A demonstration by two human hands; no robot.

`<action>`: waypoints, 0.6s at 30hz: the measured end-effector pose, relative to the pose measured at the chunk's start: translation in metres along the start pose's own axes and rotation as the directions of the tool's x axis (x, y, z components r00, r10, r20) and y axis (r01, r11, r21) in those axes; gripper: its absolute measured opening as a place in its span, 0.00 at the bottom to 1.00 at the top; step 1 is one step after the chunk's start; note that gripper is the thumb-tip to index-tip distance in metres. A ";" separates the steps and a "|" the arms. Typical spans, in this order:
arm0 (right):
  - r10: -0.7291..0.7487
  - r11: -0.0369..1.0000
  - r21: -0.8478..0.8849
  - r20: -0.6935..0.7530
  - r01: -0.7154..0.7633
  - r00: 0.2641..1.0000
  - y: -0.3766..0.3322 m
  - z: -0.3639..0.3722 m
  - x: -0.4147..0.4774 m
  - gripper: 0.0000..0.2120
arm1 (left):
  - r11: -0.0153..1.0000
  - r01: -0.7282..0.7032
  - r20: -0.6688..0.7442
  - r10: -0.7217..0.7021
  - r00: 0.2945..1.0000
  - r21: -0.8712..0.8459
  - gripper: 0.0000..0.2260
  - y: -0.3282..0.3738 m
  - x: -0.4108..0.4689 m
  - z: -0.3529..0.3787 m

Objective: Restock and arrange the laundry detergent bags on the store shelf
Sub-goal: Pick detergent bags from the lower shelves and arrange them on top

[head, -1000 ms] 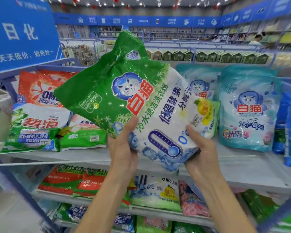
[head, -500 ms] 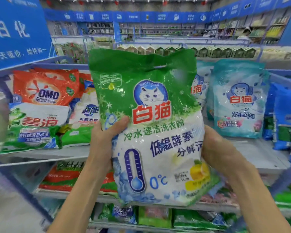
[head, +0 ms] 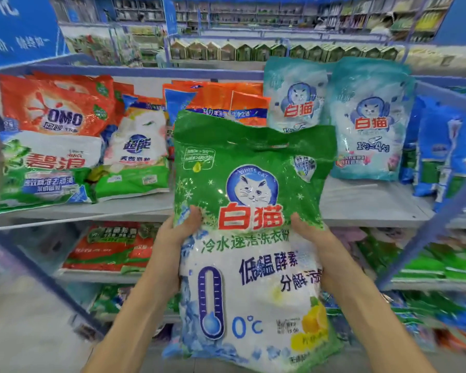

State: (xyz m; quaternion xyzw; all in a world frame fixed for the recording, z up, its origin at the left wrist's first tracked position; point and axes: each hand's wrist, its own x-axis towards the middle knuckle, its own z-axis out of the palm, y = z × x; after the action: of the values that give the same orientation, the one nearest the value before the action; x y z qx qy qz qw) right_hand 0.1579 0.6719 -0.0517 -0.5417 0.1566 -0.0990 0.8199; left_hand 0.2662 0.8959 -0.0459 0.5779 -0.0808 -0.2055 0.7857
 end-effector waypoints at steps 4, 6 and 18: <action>0.064 0.997 0.036 -0.044 -0.062 0.997 0.021 -0.016 -0.024 0.32 | 0.992 0.095 -0.062 -0.089 0.994 0.085 0.25 -0.023 -0.030 0.014; 0.083 0.996 -0.030 -0.080 -0.086 0.993 0.029 -0.023 -0.043 0.28 | 0.985 0.120 -0.102 -0.108 0.989 0.121 0.24 -0.034 -0.045 0.020; 0.248 0.946 -0.158 -0.214 -0.284 0.945 0.092 -0.081 -0.124 0.36 | 0.895 0.401 -0.186 -0.368 0.911 0.196 0.52 -0.129 -0.120 0.028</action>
State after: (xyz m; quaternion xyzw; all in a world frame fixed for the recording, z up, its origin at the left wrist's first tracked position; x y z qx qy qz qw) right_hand 0.0125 0.6794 -0.1476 -0.5779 0.3154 -0.0236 0.7523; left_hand 0.1180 0.8899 -0.1450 0.6825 0.0690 -0.3042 0.6609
